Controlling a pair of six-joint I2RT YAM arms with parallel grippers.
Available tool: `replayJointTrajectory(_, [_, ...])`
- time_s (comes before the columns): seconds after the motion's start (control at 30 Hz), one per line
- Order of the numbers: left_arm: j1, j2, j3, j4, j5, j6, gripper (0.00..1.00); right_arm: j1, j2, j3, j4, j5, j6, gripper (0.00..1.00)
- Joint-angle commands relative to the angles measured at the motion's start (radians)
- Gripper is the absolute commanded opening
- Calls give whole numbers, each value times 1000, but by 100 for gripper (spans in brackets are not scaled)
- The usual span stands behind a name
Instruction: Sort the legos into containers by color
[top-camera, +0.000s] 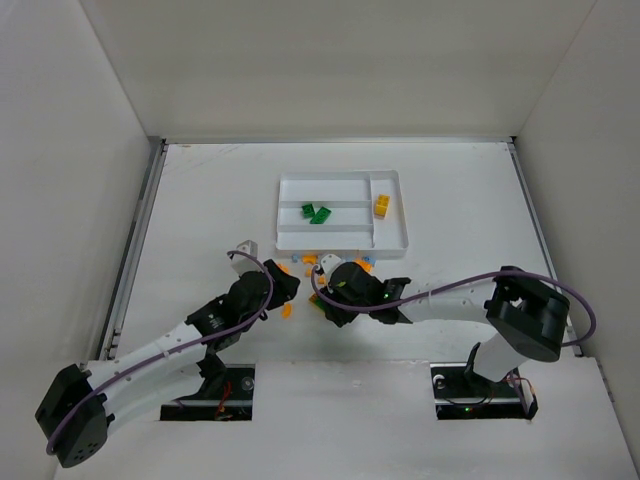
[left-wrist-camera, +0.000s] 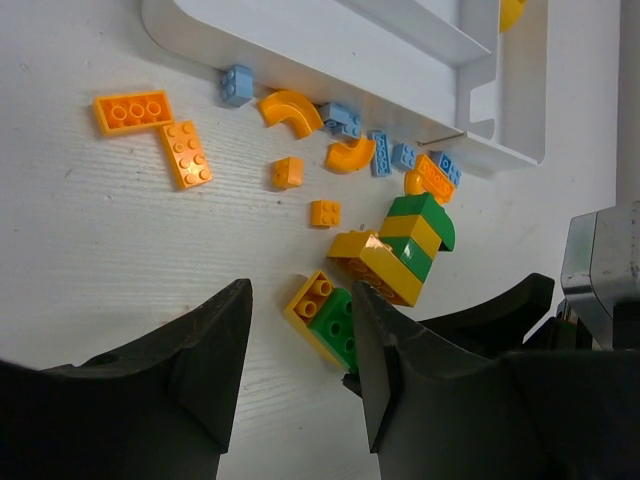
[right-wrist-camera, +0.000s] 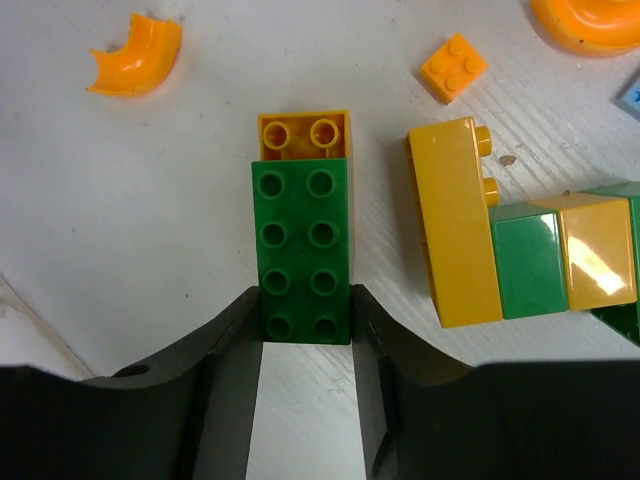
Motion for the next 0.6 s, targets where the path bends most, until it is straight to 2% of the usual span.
replayJointTrajectory(0.0, [5, 0, 32, -5, 0, 3, 43, 13, -5, 40, 8, 24, 0, 38])
replayJointTrajectory(0.1, [4, 2, 40, -5, 13, 4, 46, 15, -14, 40, 11, 27, 2, 32])
replayJointTrajectory(0.33, [10, -47, 34, 65, 33, -65, 52, 10, -141, -18, 127, -35, 106, 30])
replayJointTrajectory(0.43, [31, -131, -29, 208, 2, -128, 58, -22, -176, -40, 224, -84, 222, 30])
replayJointTrajectory(0.57, [90, -211, -110, 412, 10, -149, 58, -68, -187, -66, 374, -157, 391, 29])
